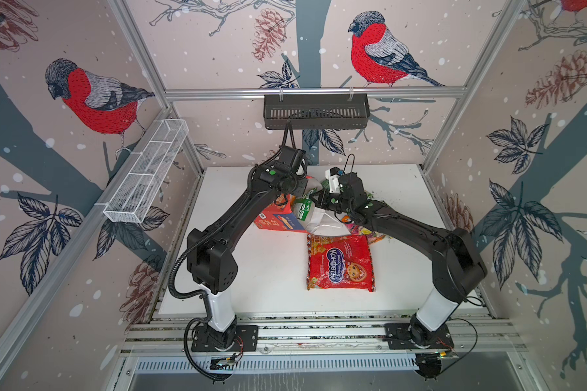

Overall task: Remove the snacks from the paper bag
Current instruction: 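Pull the green FOX'S packet out of the bag with the right gripper, then carry the green FOX'S packet toward the other packets on the table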

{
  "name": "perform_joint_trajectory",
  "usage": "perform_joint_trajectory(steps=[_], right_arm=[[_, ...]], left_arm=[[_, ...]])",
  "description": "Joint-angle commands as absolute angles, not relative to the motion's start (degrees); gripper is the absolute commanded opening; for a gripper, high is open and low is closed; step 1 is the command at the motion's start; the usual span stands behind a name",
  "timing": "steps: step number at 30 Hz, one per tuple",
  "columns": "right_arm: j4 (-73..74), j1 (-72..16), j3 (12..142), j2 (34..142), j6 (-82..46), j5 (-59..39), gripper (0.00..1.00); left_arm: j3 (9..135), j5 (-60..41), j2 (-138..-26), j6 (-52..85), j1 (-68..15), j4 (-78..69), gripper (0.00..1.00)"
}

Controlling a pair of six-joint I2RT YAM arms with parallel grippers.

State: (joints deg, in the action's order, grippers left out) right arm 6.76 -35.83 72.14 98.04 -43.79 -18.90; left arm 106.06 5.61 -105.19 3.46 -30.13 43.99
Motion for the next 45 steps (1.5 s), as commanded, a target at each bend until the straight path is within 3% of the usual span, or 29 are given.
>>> perform_joint_trajectory(steps=[1,16,29,39,45], right_arm=[[7.51,-35.52,72.95,96.51,-38.44,-22.3,0.0],[4.64,-33.72,70.93,84.16,-28.58,-28.14,0.0],[-11.81,-30.11,74.8,72.32,-24.13,-12.59,0.0],[-21.38,-29.01,72.37,72.07,-25.91,-0.26,0.0],[-20.39,-28.83,69.02,73.07,-27.4,0.29,0.0]], left_arm=[[105.94,4.83,-104.41,3.78,-29.94,43.66,0.0],[104.68,4.81,-102.4,4.56,-29.87,43.07,0.0],[100.36,8.42,-97.9,3.52,-29.93,41.94,0.0],[92.72,9.26,-92.66,3.08,-29.87,37.47,0.0],[88.23,8.97,-89.49,2.56,-29.9,34.28,0.0]])
